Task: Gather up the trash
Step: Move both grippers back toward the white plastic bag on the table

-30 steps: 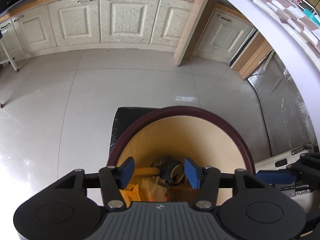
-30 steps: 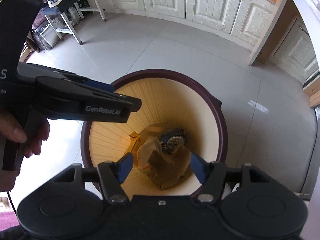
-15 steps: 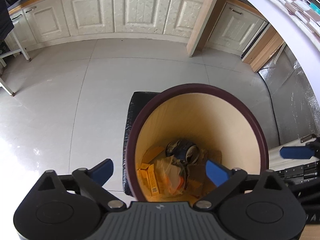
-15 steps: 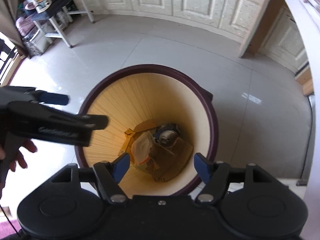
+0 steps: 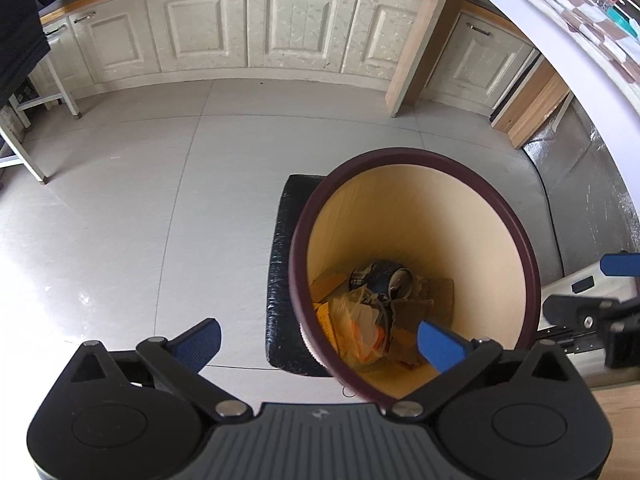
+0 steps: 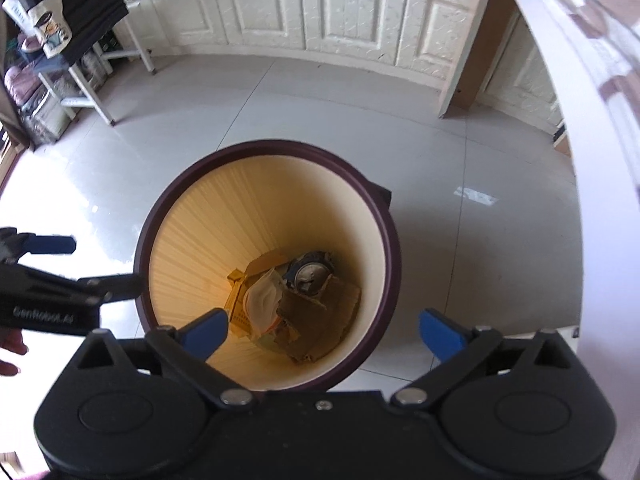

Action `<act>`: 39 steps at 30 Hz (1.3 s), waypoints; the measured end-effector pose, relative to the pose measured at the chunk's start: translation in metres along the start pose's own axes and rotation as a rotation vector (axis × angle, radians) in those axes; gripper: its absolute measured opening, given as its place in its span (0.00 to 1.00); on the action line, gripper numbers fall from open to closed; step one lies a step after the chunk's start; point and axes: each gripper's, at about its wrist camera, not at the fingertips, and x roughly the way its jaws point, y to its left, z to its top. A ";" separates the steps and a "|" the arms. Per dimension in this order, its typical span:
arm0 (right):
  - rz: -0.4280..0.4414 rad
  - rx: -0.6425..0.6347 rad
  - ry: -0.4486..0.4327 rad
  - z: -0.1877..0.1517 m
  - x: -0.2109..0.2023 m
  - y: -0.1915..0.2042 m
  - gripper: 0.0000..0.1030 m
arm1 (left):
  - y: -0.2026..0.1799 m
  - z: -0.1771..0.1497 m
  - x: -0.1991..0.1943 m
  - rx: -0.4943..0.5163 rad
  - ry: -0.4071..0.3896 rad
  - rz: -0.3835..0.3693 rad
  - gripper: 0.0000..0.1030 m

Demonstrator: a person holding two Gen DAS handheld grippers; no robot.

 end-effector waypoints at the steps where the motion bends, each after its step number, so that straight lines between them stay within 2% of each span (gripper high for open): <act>1: 0.004 0.012 -0.002 -0.001 -0.002 -0.001 1.00 | 0.002 -0.002 -0.003 -0.003 -0.003 0.003 1.00; 15: 0.028 0.029 -0.096 -0.016 -0.040 0.022 1.00 | 0.014 -0.029 -0.069 -0.010 -0.115 0.011 1.00; 20: 0.036 0.025 -0.173 -0.021 -0.071 0.031 1.00 | 0.013 -0.038 -0.106 0.006 -0.193 0.043 1.00; 28: 0.035 -0.016 -0.308 -0.035 -0.133 0.040 1.00 | 0.006 -0.052 -0.168 0.030 -0.338 0.043 1.00; 39: 0.024 -0.055 -0.537 -0.065 -0.231 0.024 1.00 | -0.041 -0.061 -0.245 0.060 -0.546 0.026 1.00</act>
